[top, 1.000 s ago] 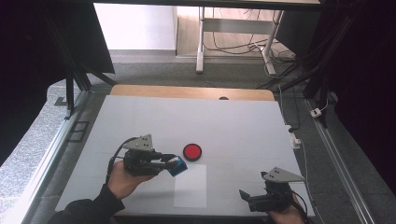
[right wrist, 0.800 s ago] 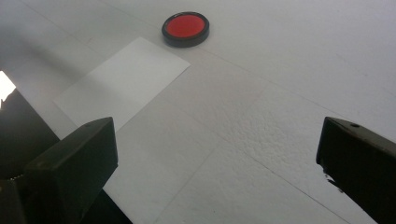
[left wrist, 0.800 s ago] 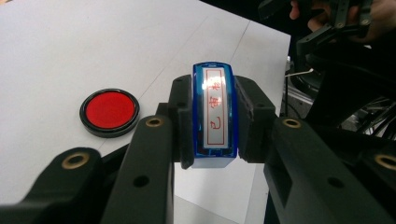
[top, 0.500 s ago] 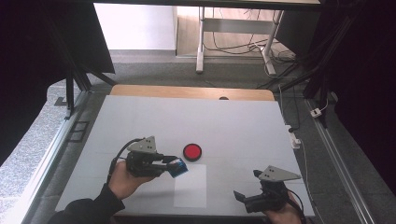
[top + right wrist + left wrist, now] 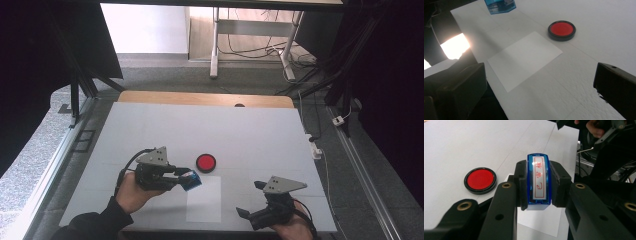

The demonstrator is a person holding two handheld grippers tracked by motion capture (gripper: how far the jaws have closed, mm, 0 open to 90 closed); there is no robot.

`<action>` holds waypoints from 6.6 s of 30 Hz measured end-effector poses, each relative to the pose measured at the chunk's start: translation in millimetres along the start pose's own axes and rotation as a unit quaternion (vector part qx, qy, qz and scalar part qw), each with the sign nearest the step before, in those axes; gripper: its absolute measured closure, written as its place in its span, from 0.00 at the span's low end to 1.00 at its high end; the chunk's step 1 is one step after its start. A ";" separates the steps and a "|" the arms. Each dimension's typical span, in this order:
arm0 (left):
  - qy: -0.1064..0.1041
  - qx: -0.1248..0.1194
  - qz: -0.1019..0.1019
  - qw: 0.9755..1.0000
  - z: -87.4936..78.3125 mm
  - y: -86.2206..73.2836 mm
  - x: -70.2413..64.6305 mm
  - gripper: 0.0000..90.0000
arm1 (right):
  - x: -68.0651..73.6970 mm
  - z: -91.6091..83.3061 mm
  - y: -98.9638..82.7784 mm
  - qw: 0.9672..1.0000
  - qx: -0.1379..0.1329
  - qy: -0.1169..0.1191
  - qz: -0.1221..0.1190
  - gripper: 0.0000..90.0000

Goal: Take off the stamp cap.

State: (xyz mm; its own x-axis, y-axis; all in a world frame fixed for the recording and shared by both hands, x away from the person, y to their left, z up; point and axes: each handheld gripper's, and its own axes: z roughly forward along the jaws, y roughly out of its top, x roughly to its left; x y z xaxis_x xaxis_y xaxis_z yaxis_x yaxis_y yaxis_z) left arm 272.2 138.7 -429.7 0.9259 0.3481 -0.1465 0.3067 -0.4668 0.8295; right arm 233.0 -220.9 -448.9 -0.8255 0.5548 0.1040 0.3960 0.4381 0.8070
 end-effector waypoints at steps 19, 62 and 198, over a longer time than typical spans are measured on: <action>-0.032 -0.019 0.019 0.999 -3.1 2.0 -0.1 0.79 | 11.4 48.0 29.9 0.996 0.031 0.066 -0.042 0.00; -0.112 -0.042 0.097 0.988 6.9 0.2 -1.9 0.79 | 19.3 98.6 55.3 0.971 0.040 0.215 -0.102 0.71; 0.047 0.004 -0.019 0.999 3.5 3.8 17.3 0.78 | -33.0 -27.7 -18.1 0.996 -0.004 -0.071 0.049 0.76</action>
State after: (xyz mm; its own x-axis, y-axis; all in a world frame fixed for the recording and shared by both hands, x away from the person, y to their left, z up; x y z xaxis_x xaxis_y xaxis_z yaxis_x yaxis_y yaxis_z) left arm 290.1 140.1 -431.0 0.8890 0.4398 -0.1272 0.3439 -0.4581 0.8197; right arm 241.9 -266.7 -450.8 -0.7183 0.6885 0.0996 0.4680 0.3722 0.8015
